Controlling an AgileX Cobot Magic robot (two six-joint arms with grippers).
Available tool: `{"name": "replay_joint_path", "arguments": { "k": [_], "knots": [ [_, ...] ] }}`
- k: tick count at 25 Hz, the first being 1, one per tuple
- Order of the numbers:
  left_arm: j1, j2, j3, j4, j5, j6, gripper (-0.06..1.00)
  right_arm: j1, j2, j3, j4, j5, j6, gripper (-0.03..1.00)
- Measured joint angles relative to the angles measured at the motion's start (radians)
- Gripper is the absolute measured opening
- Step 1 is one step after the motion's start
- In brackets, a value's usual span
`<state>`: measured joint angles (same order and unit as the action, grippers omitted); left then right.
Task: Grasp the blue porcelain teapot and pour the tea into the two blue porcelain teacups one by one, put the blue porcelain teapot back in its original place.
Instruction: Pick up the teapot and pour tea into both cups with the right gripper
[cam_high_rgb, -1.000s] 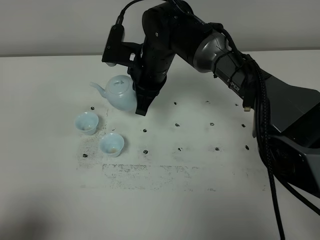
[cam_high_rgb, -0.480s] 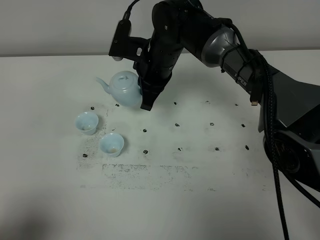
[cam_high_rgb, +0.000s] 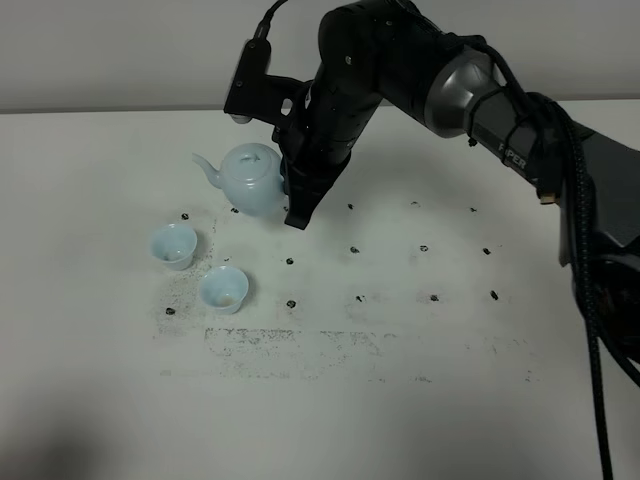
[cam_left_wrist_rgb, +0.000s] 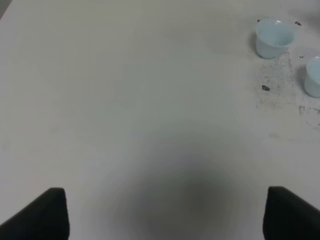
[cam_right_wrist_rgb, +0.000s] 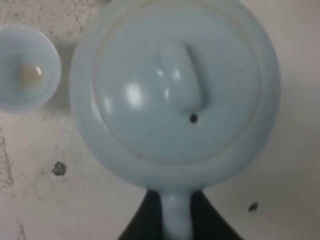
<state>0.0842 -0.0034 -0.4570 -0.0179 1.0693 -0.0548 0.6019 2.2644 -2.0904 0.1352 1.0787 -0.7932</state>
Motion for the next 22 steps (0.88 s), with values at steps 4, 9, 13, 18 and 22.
{"name": "replay_joint_path", "arguments": {
  "k": [4, 9, 13, 18, 22],
  "knots": [
    [0.0, 0.0, 0.0, 0.0, 0.0, 0.0, 0.75, 0.0, -0.082, 0.165, -0.002, -0.164, -0.01, 0.04],
    [0.0, 0.0, 0.0, 0.0, 0.0, 0.0, 0.75, 0.009, -0.086, 0.225, -0.07, -0.267, -0.011, 0.04],
    [0.0, 0.0, 0.0, 0.0, 0.0, 0.0, 0.75, 0.045, -0.087, 0.228, -0.142, -0.301, -0.011, 0.04],
    [0.0, 0.0, 0.0, 0.0, 0.0, 0.0, 0.75, 0.078, -0.087, 0.228, -0.198, -0.309, -0.015, 0.04],
    [0.0, 0.0, 0.0, 0.0, 0.0, 0.0, 0.75, 0.106, -0.087, 0.228, -0.214, -0.317, -0.045, 0.04]
  ]
}}
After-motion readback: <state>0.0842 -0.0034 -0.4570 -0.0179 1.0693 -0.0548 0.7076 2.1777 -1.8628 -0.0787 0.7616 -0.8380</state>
